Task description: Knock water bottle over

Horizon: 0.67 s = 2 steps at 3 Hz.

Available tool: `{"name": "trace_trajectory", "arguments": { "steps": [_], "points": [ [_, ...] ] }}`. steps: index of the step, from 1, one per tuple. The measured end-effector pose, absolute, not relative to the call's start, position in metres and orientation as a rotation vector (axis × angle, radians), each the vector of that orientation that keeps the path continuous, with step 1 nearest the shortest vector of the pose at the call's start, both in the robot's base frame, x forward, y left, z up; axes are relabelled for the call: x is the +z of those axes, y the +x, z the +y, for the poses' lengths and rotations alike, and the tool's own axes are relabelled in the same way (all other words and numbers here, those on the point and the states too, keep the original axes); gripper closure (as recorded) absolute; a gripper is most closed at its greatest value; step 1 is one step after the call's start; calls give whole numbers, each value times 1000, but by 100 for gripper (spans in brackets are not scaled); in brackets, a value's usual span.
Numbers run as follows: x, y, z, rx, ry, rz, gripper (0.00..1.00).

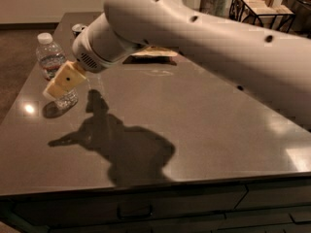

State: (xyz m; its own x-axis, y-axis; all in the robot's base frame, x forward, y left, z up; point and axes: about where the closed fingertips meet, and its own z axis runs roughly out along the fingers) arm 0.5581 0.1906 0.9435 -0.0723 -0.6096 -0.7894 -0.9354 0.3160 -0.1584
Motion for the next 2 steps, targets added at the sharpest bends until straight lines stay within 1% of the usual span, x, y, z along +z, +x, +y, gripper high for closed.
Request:
{"name": "trace_trajectory", "arguments": {
  "steps": [2],
  "points": [
    [943,562,241,599,-1398,1746,0]
  ]
}}
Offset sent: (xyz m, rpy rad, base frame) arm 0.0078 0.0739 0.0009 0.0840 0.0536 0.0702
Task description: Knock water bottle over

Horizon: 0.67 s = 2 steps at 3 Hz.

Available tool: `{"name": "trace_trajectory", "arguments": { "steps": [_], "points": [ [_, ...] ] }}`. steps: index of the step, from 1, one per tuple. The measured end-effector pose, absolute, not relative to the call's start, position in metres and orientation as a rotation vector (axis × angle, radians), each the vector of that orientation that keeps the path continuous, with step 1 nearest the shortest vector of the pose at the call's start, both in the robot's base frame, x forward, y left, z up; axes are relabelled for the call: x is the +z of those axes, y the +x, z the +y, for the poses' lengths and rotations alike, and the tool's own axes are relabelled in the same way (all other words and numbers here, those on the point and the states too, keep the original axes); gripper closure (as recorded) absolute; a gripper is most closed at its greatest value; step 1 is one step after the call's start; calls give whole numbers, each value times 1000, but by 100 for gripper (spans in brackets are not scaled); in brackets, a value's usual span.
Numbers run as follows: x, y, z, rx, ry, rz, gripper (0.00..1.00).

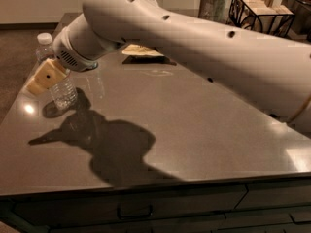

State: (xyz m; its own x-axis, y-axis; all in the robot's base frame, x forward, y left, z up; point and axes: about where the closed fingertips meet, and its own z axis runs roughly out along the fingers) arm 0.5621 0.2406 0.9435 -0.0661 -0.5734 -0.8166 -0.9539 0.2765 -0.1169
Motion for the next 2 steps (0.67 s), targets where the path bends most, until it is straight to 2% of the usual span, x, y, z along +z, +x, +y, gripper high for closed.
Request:
{"name": "trace_trajectory", "arguments": {
  "steps": [2],
  "points": [
    [949,568,257,662,-1375,1751,41]
  ]
}}
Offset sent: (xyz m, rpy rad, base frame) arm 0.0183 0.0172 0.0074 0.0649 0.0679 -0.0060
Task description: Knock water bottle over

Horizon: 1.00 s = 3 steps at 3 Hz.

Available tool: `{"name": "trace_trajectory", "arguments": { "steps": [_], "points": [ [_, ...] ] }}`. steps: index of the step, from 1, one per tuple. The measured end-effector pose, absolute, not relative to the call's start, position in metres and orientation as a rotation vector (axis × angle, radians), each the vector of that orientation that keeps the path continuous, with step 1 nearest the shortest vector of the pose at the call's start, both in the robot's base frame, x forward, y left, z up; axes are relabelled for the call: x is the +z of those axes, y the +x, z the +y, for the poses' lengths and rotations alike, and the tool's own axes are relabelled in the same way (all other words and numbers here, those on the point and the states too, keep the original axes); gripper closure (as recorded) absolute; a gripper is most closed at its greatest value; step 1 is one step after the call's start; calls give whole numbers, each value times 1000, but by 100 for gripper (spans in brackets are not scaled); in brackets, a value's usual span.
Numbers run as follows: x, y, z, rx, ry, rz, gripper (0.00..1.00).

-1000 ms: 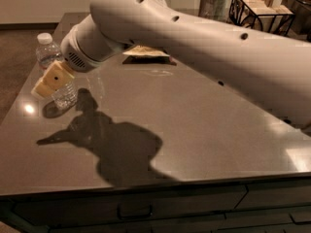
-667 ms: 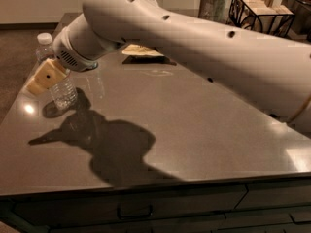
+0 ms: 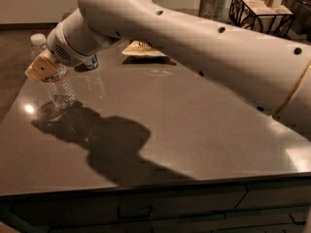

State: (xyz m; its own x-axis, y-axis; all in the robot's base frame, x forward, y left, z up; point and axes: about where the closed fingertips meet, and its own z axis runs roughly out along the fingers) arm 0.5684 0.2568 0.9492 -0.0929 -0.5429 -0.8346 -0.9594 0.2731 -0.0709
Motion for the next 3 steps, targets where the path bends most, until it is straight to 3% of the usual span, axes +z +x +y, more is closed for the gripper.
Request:
{"name": "trace_trajectory", "arguments": {
  "steps": [2,3],
  "points": [
    [959,595,210,684,-1392,1804,88],
    [967,609,159,590,-1488,1832,100]
  ]
}}
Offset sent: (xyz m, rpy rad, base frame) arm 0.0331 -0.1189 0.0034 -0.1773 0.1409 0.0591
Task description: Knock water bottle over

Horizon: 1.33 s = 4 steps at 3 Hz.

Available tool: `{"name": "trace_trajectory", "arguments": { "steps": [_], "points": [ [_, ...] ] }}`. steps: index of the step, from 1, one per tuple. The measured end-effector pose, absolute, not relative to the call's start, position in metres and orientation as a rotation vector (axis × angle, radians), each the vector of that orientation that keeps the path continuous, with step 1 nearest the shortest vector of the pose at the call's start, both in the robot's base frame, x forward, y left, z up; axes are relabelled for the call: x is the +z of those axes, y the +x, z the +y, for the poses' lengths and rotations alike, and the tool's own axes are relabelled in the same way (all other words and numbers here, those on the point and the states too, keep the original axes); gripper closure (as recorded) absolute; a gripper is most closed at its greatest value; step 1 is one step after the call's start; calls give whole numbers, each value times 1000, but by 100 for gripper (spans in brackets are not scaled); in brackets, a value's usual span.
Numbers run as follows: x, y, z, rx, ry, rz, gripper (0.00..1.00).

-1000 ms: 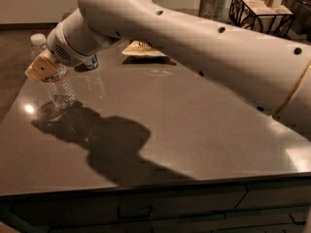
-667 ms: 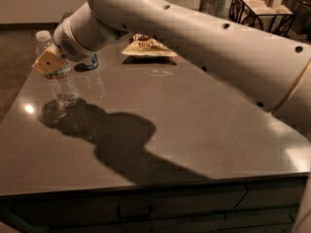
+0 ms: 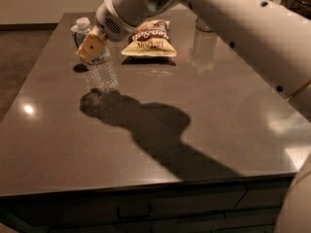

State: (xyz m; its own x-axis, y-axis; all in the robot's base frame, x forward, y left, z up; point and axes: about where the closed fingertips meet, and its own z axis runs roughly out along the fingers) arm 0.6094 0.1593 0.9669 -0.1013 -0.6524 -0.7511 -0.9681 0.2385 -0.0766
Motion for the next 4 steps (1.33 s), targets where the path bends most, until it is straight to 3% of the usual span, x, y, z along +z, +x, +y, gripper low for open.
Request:
{"name": "trace_trajectory", "arguments": {
  "steps": [2,3,4],
  "points": [
    [951,590,58,300,-1850,1910,100],
    [934,575,23,151,-2067,1951,87],
    [920,574,0,7,-2254,1962,63]
  ]
}}
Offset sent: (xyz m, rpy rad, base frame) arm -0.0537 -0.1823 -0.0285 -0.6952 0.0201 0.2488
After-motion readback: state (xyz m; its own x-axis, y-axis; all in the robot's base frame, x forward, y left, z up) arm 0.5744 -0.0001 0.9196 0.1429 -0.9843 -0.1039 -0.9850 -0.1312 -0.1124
